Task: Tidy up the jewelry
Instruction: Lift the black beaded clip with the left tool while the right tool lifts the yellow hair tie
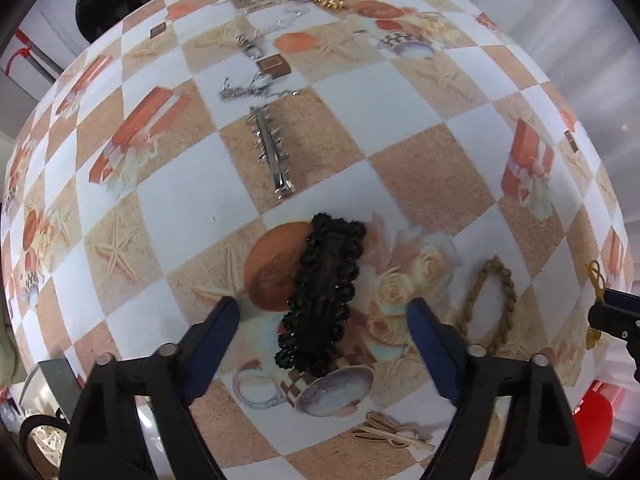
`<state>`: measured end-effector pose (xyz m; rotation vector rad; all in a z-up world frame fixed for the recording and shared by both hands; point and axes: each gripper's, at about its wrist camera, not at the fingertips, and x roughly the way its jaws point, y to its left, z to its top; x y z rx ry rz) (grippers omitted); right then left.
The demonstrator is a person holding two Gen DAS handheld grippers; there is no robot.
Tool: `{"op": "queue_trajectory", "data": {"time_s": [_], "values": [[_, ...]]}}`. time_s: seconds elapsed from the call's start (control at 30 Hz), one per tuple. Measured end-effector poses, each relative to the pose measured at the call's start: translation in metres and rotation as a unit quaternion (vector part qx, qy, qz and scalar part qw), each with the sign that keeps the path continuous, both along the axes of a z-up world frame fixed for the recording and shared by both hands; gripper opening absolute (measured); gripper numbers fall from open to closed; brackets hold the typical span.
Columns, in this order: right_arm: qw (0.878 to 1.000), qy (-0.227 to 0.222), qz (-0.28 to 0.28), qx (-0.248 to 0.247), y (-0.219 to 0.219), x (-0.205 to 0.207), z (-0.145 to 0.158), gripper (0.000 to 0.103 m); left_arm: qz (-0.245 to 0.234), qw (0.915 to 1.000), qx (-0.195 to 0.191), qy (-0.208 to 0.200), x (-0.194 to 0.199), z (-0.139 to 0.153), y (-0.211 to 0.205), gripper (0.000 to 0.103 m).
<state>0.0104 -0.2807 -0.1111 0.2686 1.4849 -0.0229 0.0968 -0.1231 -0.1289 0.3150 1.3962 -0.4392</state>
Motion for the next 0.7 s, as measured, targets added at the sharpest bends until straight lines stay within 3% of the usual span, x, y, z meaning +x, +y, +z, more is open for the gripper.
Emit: {"op": "queue_trajectory", "data": {"time_s": [0.03, 0.1, 0.17, 0.37, 0.7], "values": [[1.0, 0.0, -0.001, 0.0, 0.0, 0.0, 0.0, 0.016, 0.0, 1.0, 0.001, -0.004, 0.001, 0.001, 0.0, 0.073], [1.0, 0.0, -0.002, -0.001, -0.003, 0.0, 0.001, 0.016, 0.003, 0.9999, -0.003, -0.011, 0.003, 0.005, 0.002, 0.048], [1.0, -0.001, -0.002, -0.001, -0.003, 0.0, 0.002, 0.016, 0.006, 0.9999, -0.012, -0.007, 0.007, 0.009, 0.007, 0.035], [1.0, -0.012, 0.007, 0.0, 0.0, 0.006, 0.012, 0.016, 0.024, 0.9991, -0.034, -0.005, 0.004, 0.018, 0.02, 0.035], [0.998, -0.037, 0.04, 0.012, 0.026, 0.024, 0.034, 0.016, 0.076, 0.9946, -0.062, -0.034, -0.031, 0.056, 0.063, 0.035]]}}
